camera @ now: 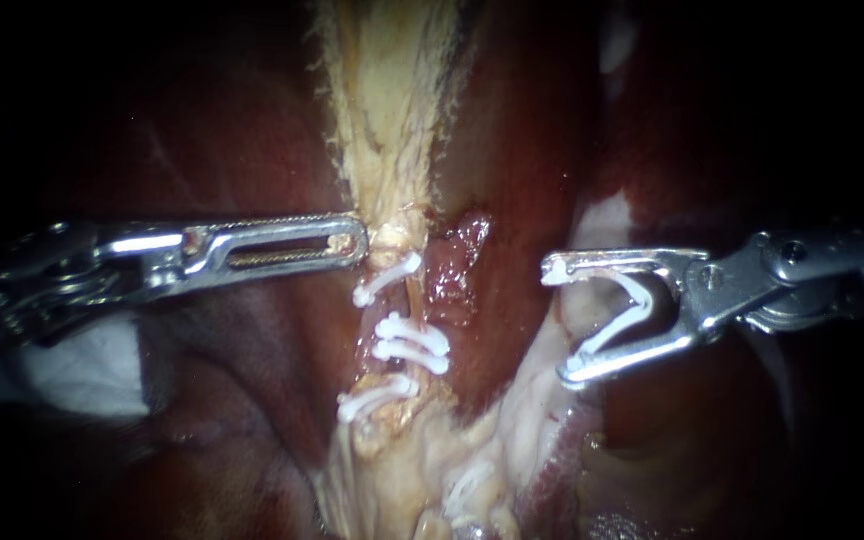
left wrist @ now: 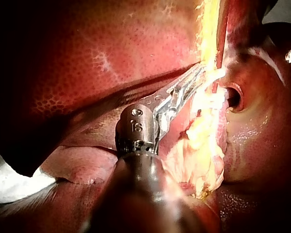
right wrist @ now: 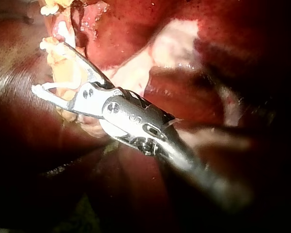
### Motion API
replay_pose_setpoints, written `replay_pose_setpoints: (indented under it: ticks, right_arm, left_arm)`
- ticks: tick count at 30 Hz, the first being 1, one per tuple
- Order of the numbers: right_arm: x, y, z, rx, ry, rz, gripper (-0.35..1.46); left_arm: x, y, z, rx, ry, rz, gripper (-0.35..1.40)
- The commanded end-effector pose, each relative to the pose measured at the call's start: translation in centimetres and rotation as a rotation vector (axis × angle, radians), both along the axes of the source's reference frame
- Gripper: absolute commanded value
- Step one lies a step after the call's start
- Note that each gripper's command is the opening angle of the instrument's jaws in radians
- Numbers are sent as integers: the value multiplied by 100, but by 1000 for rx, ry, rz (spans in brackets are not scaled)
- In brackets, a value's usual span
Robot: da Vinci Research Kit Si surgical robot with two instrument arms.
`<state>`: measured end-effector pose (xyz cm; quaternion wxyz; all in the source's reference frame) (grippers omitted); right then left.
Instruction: Clipping third clip right tube
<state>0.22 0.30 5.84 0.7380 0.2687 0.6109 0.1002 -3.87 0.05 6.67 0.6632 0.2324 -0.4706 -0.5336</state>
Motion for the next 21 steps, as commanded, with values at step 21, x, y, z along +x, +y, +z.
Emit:
replay_pose_setpoints:
  ticks: [21]
  right_arm:
    - [60, -30, 70, 38, -21, -10, 60]
  left_arm:
    - [61, 6, -52, 8, -5, -15, -35]
